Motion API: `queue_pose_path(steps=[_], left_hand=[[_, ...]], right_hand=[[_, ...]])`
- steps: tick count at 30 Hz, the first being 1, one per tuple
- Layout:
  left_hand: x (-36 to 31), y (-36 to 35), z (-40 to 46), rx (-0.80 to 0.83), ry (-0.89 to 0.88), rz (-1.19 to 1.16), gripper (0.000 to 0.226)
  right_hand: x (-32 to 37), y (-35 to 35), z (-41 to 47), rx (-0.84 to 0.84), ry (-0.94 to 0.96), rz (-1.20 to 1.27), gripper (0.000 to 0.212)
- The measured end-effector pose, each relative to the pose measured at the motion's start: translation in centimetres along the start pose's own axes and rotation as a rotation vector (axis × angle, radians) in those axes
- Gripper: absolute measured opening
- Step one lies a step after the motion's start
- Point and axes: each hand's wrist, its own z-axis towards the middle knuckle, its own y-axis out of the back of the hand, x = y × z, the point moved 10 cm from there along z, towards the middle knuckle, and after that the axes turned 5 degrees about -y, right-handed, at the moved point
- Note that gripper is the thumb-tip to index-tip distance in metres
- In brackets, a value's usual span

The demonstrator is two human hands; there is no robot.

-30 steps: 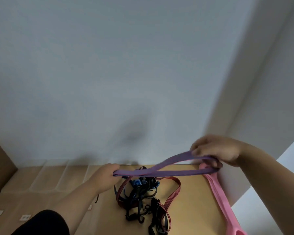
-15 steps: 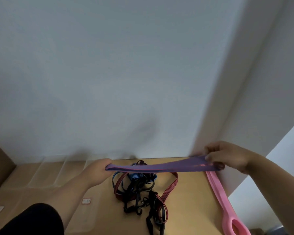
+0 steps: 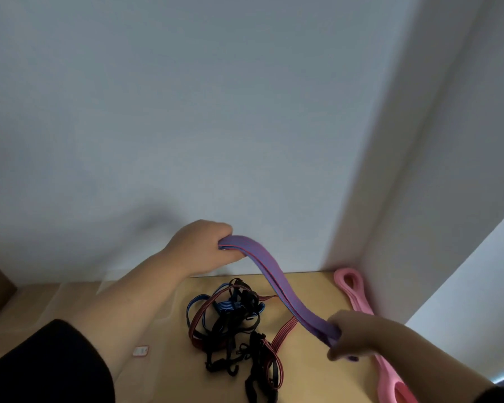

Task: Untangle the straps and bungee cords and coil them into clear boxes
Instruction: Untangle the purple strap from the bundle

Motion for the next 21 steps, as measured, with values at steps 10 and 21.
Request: queue_pose_path(steps=[10, 21], left_hand=[[-7.8, -0.1, 4.4, 0.027, -0.15, 0.064, 0.049], [-1.0, -5.4, 2.1, 0.024, 0.058, -0.376, 0.033]], right_hand=[[10.4, 7.2, -2.7, -0.145, 0.5, 0.802, 0.037], [12.0, 16.7, -7.0, -0.489, 0.679, 1.257, 0.027]])
